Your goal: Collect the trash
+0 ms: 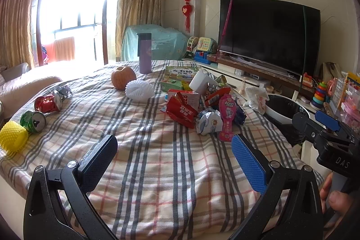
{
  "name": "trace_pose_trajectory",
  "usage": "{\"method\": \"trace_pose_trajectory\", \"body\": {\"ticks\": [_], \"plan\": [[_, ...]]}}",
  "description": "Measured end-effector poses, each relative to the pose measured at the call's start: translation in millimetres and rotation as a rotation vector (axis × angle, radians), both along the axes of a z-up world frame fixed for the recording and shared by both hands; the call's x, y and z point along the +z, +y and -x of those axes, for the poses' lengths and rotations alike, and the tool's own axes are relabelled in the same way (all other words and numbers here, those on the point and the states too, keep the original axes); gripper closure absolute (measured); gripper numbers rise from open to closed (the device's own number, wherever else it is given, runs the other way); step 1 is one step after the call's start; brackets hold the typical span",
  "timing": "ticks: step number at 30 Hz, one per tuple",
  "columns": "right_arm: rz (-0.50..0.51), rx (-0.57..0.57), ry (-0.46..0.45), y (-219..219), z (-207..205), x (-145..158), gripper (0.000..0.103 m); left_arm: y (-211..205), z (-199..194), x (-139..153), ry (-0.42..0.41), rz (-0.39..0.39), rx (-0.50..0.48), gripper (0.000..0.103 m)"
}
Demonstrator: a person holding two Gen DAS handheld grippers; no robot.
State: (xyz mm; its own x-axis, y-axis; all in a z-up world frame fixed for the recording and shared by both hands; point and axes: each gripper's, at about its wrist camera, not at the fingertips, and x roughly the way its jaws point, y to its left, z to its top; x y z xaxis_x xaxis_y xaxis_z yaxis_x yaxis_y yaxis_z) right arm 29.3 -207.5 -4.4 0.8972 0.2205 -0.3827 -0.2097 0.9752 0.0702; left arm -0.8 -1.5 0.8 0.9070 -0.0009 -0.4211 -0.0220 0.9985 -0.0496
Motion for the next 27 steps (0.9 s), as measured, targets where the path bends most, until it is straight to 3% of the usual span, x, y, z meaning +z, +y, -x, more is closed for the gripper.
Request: {"method": "trace_pose_trajectory", "body": {"ticks": [22, 27], "plan": [[-0.029, 0.008, 0.052, -5, -12, -10, 0.0, 1, -16, -12, 0.069, -0.009, -0.012, 0.0], [-0.031, 0.011, 0.071, -6, -18, -13, 0.0, 3, -22, -14, 0.051, -0.016, -0.009, 0.0]]}}
